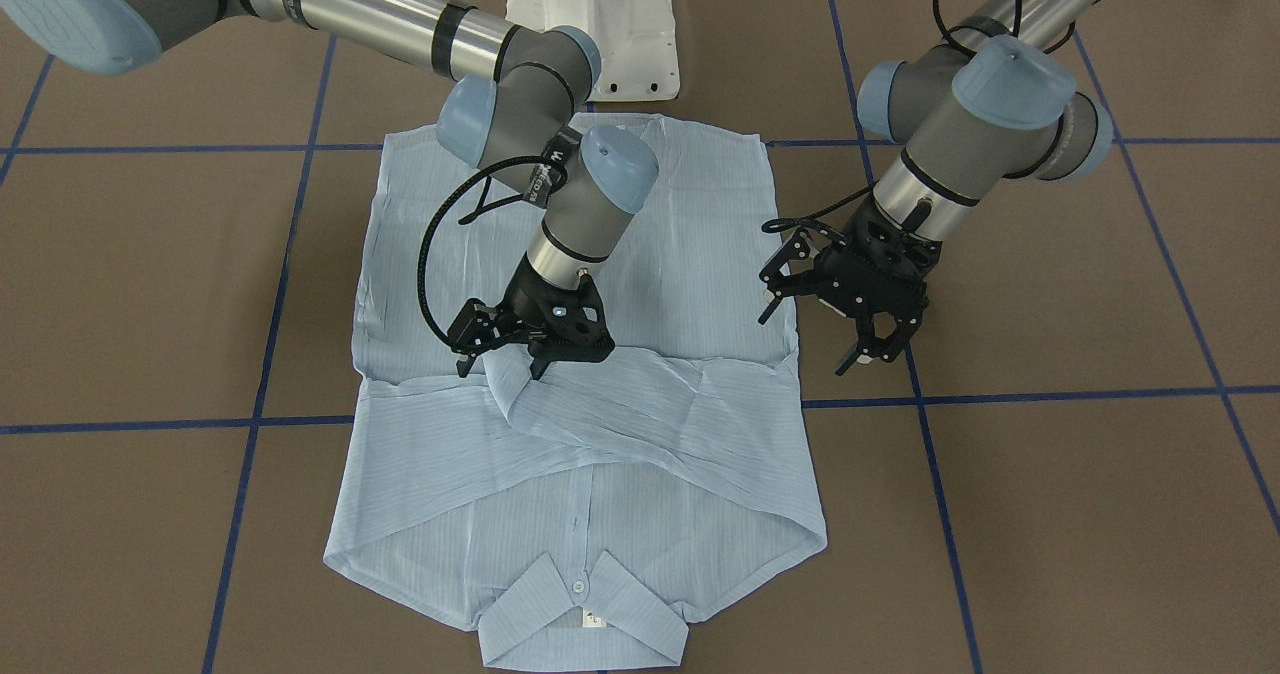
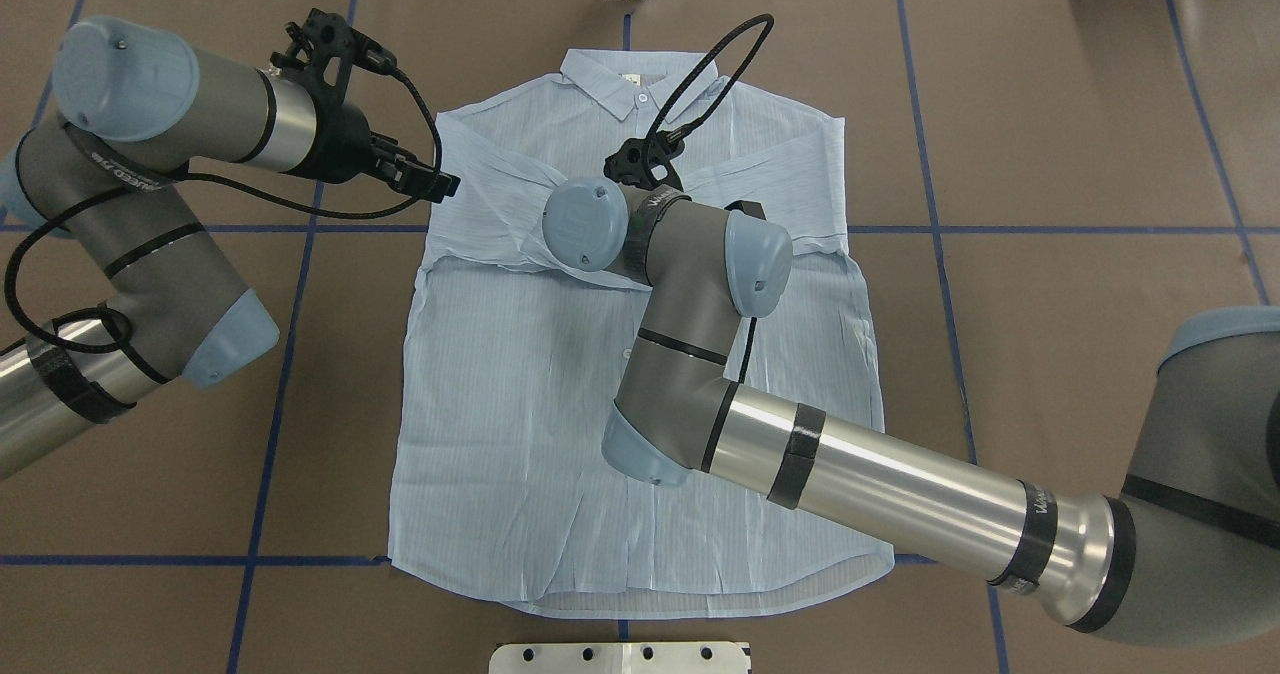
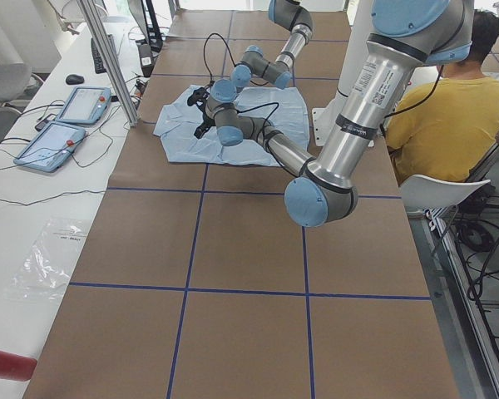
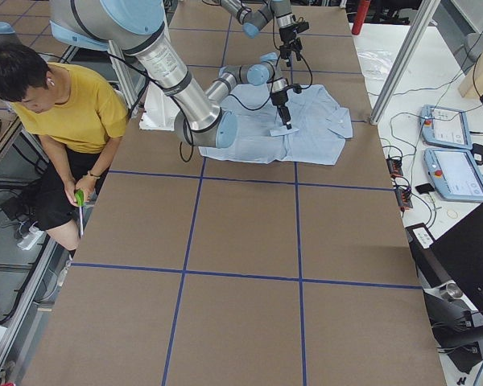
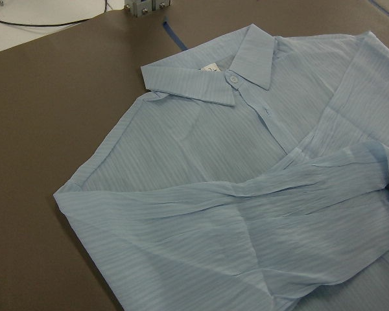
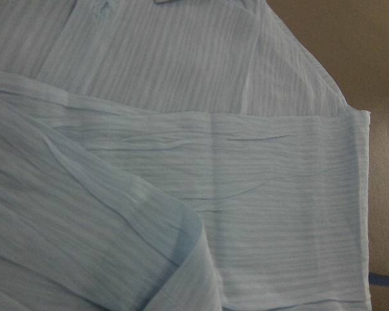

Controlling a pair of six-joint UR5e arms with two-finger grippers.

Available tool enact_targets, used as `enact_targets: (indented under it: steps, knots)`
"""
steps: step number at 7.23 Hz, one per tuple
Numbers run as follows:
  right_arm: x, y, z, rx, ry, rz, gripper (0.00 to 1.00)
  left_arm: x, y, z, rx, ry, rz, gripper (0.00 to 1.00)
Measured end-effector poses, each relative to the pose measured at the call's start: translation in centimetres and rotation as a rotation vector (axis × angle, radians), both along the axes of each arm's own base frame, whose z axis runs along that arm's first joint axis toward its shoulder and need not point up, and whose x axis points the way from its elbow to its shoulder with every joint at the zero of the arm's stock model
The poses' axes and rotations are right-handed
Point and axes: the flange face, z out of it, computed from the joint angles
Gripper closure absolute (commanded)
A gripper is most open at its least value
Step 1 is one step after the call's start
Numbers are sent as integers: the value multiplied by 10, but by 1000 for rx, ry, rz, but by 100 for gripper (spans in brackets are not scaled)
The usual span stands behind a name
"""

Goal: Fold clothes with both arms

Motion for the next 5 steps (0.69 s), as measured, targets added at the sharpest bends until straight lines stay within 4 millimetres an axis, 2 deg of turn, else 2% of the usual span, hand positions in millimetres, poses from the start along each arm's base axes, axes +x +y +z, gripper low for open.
enact_targets:
  steps: [1,2,3,4,5]
  knots:
    - [6,-5,4,0,34,-22,1,0,0,0,-2,0,0,0]
    - [26,-19,14,-3,88,-54,1,1,1,1,-4,0,1,0]
    - [56,-36,38,-5,137,-86,1,2,1,1,-6,1,1,0]
    - [93,-52,68,-4,177,-116,1,2,1,1,-11,4,0,0]
    - [133,-65,88,10,194,-143,1,3,2,1,-13,6,0,0]
